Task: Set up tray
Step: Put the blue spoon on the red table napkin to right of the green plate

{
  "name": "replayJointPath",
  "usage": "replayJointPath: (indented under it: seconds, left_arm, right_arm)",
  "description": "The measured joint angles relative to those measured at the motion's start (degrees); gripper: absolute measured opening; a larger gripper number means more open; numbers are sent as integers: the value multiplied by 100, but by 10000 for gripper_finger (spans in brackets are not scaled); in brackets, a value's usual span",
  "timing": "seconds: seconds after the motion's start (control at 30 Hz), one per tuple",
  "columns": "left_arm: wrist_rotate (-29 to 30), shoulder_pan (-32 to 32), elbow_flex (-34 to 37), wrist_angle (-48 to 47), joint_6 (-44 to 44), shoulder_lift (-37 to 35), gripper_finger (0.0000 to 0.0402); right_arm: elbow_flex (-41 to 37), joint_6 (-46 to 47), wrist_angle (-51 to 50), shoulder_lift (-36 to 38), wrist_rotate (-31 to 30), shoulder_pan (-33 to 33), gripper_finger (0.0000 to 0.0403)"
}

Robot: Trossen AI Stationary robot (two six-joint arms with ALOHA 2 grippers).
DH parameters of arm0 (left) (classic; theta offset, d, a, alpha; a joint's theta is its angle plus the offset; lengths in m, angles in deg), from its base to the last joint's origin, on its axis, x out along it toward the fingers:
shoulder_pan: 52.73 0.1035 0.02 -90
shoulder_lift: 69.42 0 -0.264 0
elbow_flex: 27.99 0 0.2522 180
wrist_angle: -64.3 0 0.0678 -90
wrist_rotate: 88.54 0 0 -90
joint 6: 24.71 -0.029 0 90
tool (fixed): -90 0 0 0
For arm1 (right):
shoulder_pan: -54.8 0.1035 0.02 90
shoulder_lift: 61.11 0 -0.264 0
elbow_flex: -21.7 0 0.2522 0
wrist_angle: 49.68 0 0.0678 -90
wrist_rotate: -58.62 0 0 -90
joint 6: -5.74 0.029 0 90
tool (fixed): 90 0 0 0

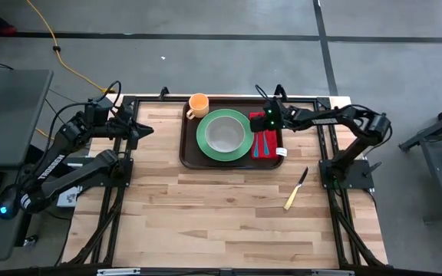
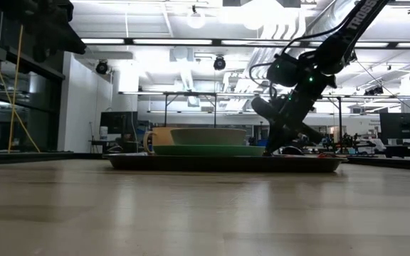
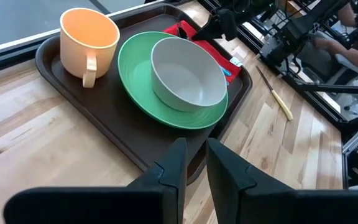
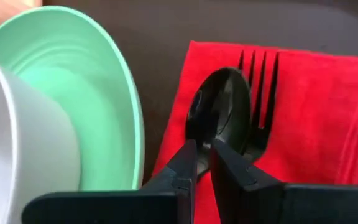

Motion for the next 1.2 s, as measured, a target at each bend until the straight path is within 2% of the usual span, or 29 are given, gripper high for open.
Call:
replayJointPath:
  seconds: [0.67, 1.2]
  left_arm:
    - [-9, 0, 0, -4, 66, 0, 92]
    - [-22, 0, 0, -4, 66, 2, 92]
  right_arm:
    - [0, -201, -249, 88, 311, -270, 23]
    - [0, -432, -375, 230, 42, -468, 23]
